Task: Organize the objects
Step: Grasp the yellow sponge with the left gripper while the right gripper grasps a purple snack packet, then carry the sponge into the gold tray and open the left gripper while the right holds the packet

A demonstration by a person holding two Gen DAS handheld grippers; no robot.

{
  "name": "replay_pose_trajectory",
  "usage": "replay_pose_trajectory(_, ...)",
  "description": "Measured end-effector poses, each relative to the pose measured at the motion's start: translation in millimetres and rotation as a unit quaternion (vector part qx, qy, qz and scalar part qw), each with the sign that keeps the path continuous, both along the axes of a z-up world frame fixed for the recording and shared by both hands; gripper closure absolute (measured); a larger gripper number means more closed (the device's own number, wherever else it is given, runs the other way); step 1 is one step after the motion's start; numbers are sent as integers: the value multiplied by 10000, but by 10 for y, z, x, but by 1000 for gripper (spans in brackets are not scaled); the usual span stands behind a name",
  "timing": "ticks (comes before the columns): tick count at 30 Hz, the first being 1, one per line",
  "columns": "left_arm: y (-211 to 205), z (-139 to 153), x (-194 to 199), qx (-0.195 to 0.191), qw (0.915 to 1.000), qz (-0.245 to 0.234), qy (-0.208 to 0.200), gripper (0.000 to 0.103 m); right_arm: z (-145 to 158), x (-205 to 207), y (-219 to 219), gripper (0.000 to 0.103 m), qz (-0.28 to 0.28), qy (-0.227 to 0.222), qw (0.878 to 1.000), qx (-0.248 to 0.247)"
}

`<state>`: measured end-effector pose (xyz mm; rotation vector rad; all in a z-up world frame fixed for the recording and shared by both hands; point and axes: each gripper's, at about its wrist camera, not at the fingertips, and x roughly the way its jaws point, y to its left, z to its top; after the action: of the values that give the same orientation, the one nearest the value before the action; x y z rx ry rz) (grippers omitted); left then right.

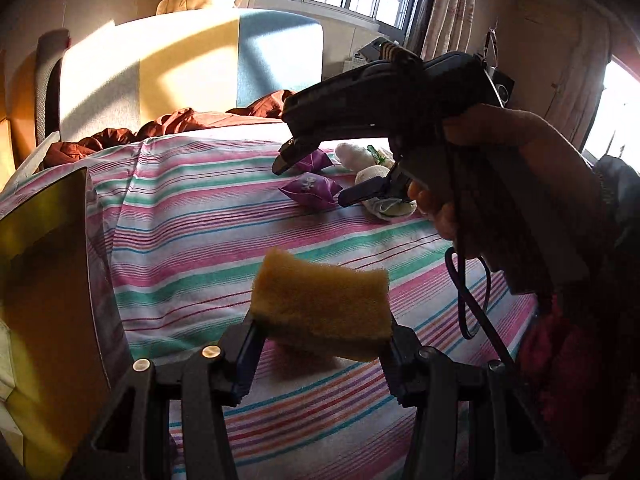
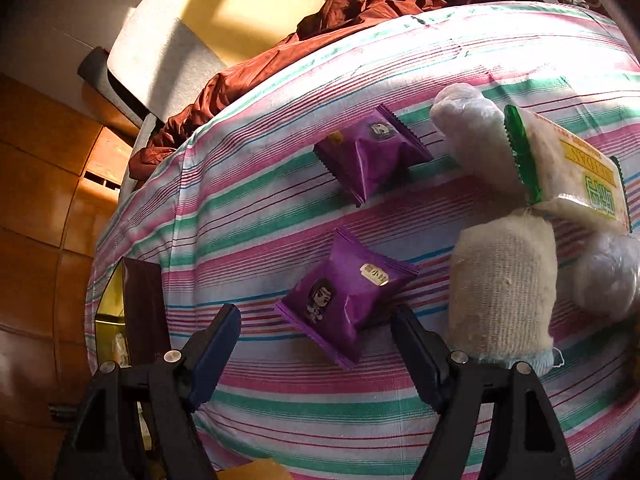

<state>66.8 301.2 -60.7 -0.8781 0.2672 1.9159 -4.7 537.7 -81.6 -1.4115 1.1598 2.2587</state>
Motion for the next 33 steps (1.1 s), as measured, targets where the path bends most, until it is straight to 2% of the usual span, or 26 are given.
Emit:
replay_pose_trajectory(6, -32, -22, -8, 53, 10000, -9, -62, 50, -9, -232, -47, 23, 22, -297, 9981, 541)
replay_pose_trajectory(8, -41, -29, -5, 55, 10000, -4, -63, 50, -6, -311, -122, 23, 260, -468, 9945, 898)
replay_pose_trajectory(9, -45, -32, -5, 45, 10000, 4, -67, 50, -1, -331, -180, 27, 429, -586, 9907, 1153)
replay_pose_trajectory(11, -56, -38, -5, 39, 10000, -7, -68, 50, 9, -319, -292, 51, 807, -853, 9770, 1779)
replay_pose_trajectory(12, -71, -41, 9, 37, 10000, -9, -58, 50, 12, -269, -326, 63, 999, -862, 9730, 1895)
replay_pose_trajectory(15, -88, -47, 47, 37, 10000, -11, -18, 50, 5, -45, -389, 63, 1364, -835, 9665, 2007)
replay_pose_trajectory(18, -77, -63, 59, 33, 10000, 0, 39, 50, -17, 182, -407, 63, 1427, -550, 9674, 2019)
replay_pose_trajectory(25, -64, -31, 64, -54, 9998, 74, 163, 51, -21, 165, -369, 64, 1523, -537, 9627, 2169)
replay_pose_trajectory(33, -219, 205, 107, 42, 9996, 204, 186, 51, 2, 231, -394, 64, 1637, -540, 9570, 2333)
